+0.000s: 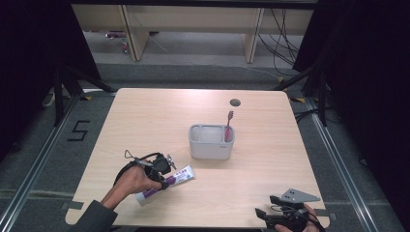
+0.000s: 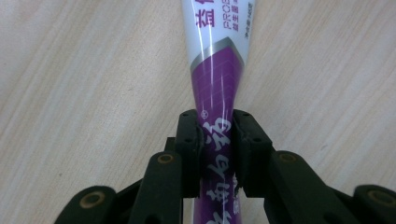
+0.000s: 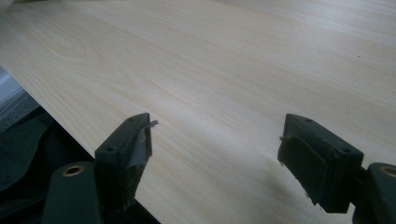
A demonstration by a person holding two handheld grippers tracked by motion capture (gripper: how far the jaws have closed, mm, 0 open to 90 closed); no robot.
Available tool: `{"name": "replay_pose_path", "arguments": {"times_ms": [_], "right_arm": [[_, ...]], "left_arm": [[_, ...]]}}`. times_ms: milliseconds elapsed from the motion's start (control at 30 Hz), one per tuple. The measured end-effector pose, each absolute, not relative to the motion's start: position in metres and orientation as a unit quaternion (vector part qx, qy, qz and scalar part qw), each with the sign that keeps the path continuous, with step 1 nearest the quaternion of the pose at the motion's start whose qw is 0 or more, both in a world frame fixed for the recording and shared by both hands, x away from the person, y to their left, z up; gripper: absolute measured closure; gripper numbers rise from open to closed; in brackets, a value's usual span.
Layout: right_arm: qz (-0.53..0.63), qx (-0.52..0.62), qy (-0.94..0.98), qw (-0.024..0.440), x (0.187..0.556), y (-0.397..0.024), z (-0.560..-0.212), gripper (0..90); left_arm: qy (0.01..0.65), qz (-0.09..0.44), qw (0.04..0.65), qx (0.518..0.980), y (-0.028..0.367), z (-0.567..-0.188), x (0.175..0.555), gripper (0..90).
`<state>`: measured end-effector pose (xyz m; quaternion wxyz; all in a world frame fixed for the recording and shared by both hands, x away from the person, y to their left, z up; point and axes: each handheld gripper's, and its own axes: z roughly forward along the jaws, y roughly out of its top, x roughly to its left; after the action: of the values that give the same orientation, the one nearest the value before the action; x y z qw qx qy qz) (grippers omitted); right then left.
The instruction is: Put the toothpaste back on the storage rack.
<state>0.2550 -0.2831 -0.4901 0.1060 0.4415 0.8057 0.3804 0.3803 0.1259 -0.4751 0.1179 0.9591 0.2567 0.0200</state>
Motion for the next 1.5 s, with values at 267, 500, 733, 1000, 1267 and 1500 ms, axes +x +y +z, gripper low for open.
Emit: {"name": "replay_pose_path", "arguments": {"times_ms": [267,500,733,1000,1267,1500], "right_arm": [[0.381,0.441,0.806,0.105,0.255,-0.283,-0.490,25.5],[0.385,0.444,0.804,0.095,0.255,-0.281,-0.491,25.5],[0.383,0.442,0.805,0.097,0.256,-0.283,-0.491,25.5],[0.380,0.448,0.803,0.098,0.255,-0.283,-0.491,25.5],[0.382,0.448,0.802,0.099,0.255,-0.283,-0.491,25.5],[0.383,0.447,0.802,0.099,0.256,-0.284,-0.491,25.5]], "left_arm": [[0.259,0.014,0.111,0.959,0.125,-0.480,0.381,73.2],[0.259,0.012,0.109,0.960,0.124,-0.480,0.381,73.6],[0.256,0.013,0.125,0.959,0.128,-0.480,0.380,75.0],[0.234,0.004,0.139,0.962,0.128,-0.481,0.374,75.5],[0.237,0.009,0.176,0.955,0.131,-0.474,0.375,75.8],[0.252,0.016,0.229,0.940,0.138,-0.463,0.377,75.8]]}}
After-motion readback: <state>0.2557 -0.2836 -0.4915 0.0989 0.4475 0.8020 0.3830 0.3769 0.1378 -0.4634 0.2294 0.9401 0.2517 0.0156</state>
